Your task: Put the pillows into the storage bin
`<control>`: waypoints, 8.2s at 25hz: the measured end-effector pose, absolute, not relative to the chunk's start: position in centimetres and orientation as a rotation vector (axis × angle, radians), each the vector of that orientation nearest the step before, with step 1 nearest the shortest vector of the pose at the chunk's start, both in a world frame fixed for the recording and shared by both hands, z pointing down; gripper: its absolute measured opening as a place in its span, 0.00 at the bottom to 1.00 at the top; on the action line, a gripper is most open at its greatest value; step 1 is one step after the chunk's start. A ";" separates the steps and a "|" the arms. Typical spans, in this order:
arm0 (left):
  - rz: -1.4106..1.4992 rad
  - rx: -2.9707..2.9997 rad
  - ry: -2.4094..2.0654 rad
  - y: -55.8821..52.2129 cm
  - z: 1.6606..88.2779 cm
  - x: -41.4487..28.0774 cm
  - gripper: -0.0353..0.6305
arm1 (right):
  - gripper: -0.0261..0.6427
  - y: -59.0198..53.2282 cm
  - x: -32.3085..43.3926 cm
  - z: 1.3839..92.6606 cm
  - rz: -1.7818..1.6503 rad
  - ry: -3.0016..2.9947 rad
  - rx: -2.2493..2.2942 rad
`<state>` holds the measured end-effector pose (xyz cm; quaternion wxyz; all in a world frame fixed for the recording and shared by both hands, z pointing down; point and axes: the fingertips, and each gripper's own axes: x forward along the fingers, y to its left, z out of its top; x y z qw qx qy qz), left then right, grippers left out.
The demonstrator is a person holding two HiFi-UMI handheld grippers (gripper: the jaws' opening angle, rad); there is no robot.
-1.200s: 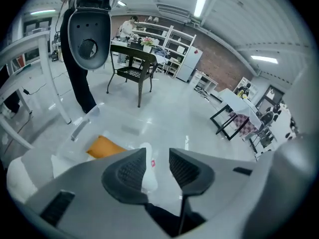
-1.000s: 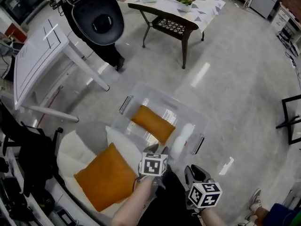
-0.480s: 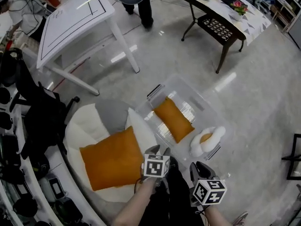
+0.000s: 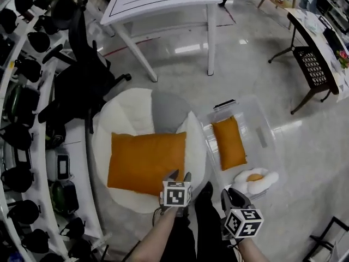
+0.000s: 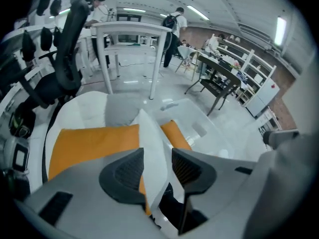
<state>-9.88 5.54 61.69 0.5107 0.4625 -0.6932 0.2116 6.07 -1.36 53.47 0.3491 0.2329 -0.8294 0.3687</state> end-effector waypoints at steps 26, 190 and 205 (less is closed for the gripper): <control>0.110 0.565 -1.862 28.3 68.6 0.6 0.35 | 0.17 14.3 9.8 58.0 0.596 -2.150 0.044; 0.370 1.454 -1.775 -1.3 42.1 14.1 0.09 | 0.04 -6.7 31.6 40.8 0.894 -2.296 0.847; 0.276 1.373 -1.953 4.9 38.2 12.9 0.08 | 0.04 -5.9 30.9 38.2 0.780 -2.402 0.710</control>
